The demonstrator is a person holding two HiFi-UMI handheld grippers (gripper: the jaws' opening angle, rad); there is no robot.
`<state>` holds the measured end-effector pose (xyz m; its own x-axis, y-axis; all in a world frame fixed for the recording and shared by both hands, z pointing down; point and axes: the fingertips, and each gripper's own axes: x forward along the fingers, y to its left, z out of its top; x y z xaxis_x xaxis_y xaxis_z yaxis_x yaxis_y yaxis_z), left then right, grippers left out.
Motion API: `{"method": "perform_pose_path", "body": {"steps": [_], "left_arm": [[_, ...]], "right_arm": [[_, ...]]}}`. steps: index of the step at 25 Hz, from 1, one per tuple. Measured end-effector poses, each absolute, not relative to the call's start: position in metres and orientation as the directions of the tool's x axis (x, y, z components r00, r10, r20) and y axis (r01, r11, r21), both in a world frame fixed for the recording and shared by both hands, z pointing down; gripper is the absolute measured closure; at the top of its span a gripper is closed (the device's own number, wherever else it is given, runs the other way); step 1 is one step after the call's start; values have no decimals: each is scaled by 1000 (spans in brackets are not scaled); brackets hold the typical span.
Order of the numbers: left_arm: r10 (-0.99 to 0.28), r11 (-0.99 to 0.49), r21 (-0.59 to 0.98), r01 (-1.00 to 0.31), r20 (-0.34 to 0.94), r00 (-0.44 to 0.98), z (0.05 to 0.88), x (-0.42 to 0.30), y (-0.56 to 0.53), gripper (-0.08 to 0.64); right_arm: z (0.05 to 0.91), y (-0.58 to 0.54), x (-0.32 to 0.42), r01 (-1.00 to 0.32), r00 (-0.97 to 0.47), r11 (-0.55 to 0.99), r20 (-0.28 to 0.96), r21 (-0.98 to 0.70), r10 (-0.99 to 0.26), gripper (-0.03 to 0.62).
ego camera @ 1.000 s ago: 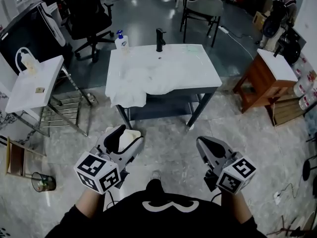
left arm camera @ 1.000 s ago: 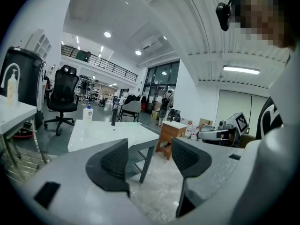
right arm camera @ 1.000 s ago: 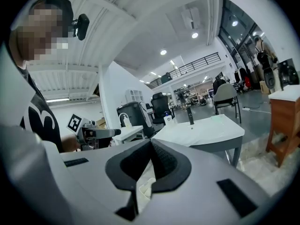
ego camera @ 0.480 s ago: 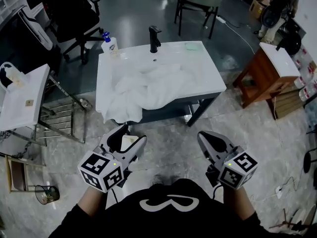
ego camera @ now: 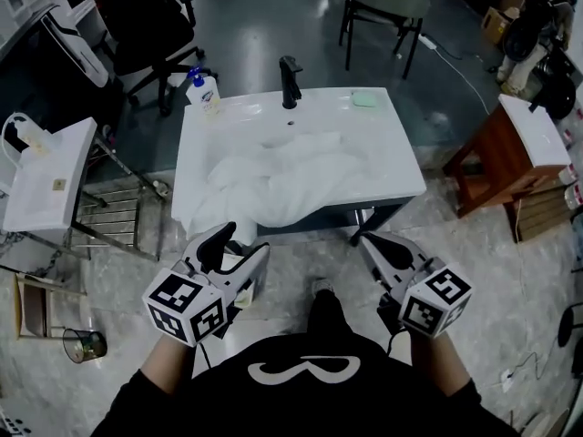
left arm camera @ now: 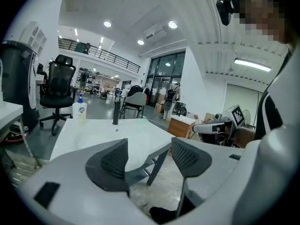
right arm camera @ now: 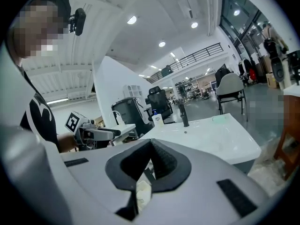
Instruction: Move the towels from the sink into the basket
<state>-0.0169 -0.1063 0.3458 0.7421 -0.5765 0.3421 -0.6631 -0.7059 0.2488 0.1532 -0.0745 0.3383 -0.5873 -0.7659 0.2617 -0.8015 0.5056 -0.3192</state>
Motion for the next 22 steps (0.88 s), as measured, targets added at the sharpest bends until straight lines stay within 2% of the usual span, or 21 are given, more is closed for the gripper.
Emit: {"method": "perform_pose_path", "body": {"steps": [12,22], "left_arm": [[-580,-690,225,-688,398,711,356,44,-189,275],[-525,-715,154,-682,526,669,399,86,-234,258]], "right_arm": [[331,-186,202,-723,-689,621,254,-302,-679,589],[344,-235,243,-692,-722,657,256,-299,-643,589]]}}
